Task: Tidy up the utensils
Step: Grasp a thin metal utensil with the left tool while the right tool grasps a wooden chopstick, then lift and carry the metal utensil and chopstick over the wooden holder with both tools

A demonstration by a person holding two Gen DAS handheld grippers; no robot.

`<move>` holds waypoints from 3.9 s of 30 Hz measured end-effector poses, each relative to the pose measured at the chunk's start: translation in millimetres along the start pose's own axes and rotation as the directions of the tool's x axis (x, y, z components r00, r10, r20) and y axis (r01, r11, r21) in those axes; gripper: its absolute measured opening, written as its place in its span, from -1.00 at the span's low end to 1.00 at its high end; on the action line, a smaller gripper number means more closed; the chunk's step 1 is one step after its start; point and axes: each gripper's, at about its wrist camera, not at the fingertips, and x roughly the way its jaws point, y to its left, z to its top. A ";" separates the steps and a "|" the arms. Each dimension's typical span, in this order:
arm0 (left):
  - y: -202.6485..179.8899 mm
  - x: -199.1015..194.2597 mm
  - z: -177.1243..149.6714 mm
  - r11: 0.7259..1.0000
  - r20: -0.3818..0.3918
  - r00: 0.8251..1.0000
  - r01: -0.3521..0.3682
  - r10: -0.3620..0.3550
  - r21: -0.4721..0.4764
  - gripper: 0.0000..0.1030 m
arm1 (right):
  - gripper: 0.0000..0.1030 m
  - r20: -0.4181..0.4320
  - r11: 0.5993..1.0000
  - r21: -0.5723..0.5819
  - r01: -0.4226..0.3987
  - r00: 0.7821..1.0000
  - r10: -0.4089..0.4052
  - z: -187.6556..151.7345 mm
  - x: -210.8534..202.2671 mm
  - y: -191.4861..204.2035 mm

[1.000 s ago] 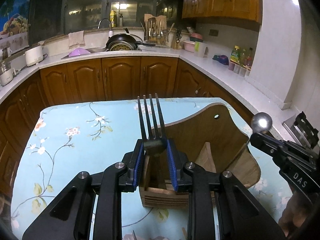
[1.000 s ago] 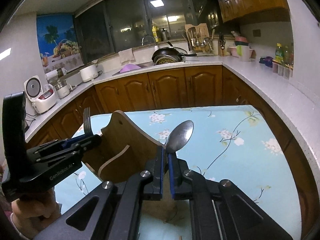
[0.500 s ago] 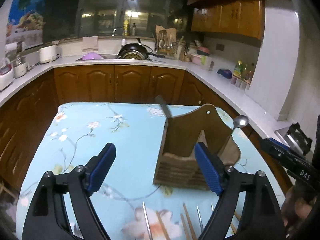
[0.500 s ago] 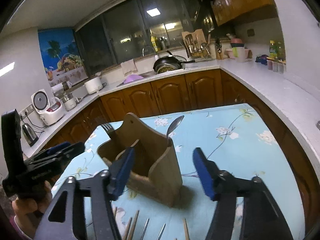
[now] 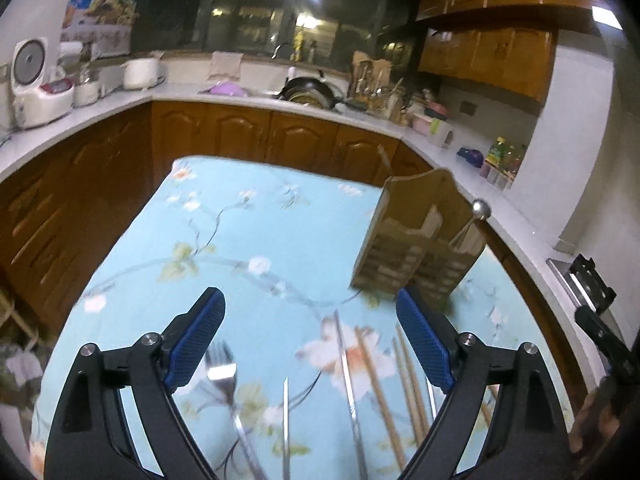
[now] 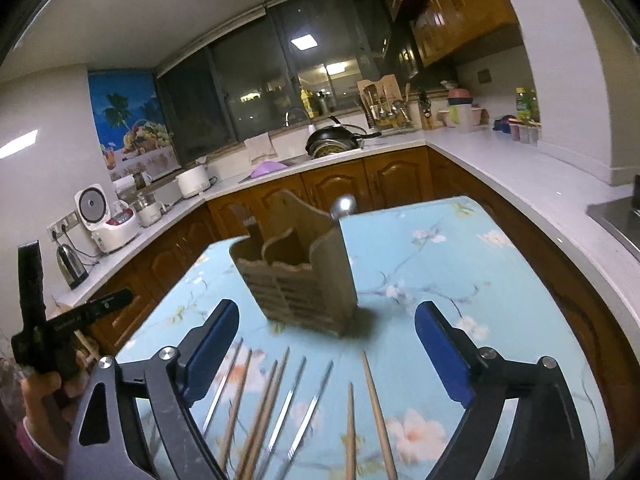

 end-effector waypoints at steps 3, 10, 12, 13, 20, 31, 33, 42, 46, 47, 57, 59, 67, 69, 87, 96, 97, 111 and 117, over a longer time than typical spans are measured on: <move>5.0 0.7 -17.4 1.000 -0.039 0.999 0.003 -0.003 -0.011 0.74 | 0.77 -0.013 1.000 -0.006 0.024 1.000 -0.024 -13.4 -8.4 -2.8; -2.6 6.0 -46.0 1.000 -0.096 0.995 -0.004 0.006 0.016 0.74 | 0.77 -0.107 0.998 -0.016 0.064 0.992 -0.065 -44.7 -5.2 -14.9; -5.1 8.9 -52.6 1.000 -0.116 0.993 0.000 0.003 0.023 0.74 | 0.77 -0.126 0.997 -0.017 0.070 0.989 -0.072 -52.3 -4.7 -17.6; -6.1 10.7 -53.9 1.000 -0.124 0.992 0.000 0.003 0.025 0.74 | 0.79 -0.138 0.997 -0.020 0.079 0.987 -0.081 -54.3 -2.7 -18.3; -8.8 21.2 -56.4 0.999 -0.153 0.988 -0.007 0.013 0.040 0.74 | 1.00 -0.206 0.983 -0.035 0.180 0.961 -0.183 -61.2 11.5 -19.4; -23.5 62.8 -51.5 0.993 -0.241 0.969 -0.031 0.057 0.111 0.73 | 0.81 -0.231 0.996 -0.043 0.074 0.969 -0.082 -49.8 41.7 -24.2; -25.9 73.0 -50.5 0.992 -0.259 0.964 -0.032 0.063 0.122 0.73 | 0.54 -0.264 0.997 -0.046 0.062 0.962 -0.072 -47.0 55.2 -26.2; -37.9 123.0 -39.7 0.987 -0.352 0.934 -0.010 0.067 0.162 0.19 | -0.50 -0.392 0.996 -0.081 0.048 0.917 -0.076 -52.0 109.5 -32.6; -43.9 140.9 -39.0 0.981 -0.377 0.922 -0.014 0.088 0.194 0.07 | -0.51 -0.415 0.995 -0.092 0.049 0.906 -0.083 -51.8 122.6 -35.0; -45.0 145.5 -40.2 0.980 -0.388 0.917 -0.013 0.092 0.201 -0.02 | -0.51 -0.423 0.994 -0.095 0.046 0.902 -0.083 -51.8 125.9 -34.7; -64.6 159.4 -48.2 0.960 -0.394 0.913 0.016 0.100 0.281 -0.87 | -0.81 -0.452 0.975 -0.210 0.069 0.878 -0.160 -63.5 150.6 -23.8; -64.4 158.5 -47.1 0.964 -0.400 0.914 0.040 0.071 0.264 -0.90 | -0.89 -0.450 0.975 -0.210 0.067 0.879 -0.158 -63.0 150.9 -23.5; -64.9 114.5 -30.3 0.971 -0.324 0.945 0.104 -0.030 0.213 -0.91 | -0.90 -0.384 0.993 -0.109 0.046 0.920 -0.085 -44.0 112.5 -29.6; -62.0 98.3 -23.3 0.973 -0.294 0.955 0.111 -0.048 0.203 -0.91 | -0.90 -0.353 0.995 -0.090 0.042 0.933 -0.071 -36.2 99.4 -29.1; -52.4 -3.2 32.1 0.973 -0.074 0.982 0.185 -0.176 0.142 -0.91 | -0.90 -0.050 0.999 -0.050 0.014 0.999 -0.017 39.0 -5.1 -1.1; -51.5 -12.7 46.6 0.974 -0.027 0.982 0.187 -0.185 0.131 -0.91 | -0.90 0.042 1.000 -0.019 -0.007 0.999 0.008 59.0 -9.6 8.5; -51.7 -13.8 49.3 0.973 -0.020 0.982 0.189 -0.188 0.131 -0.91 | -0.90 0.050 1.000 -0.015 -0.010 0.999 0.011 60.6 -9.2 9.1; -73.3 -14.8 127.5 0.972 0.147 0.968 0.185 -0.206 0.143 -0.91 | -0.90 0.180 0.999 0.006 -0.038 0.983 0.036 104.6 18.2 25.4; -82.2 1.8 171.7 0.975 0.217 0.953 0.189 -0.211 0.120 -0.91 | -0.90 0.275 1.000 0.007 -0.028 0.961 0.025 137.5 35.5 32.3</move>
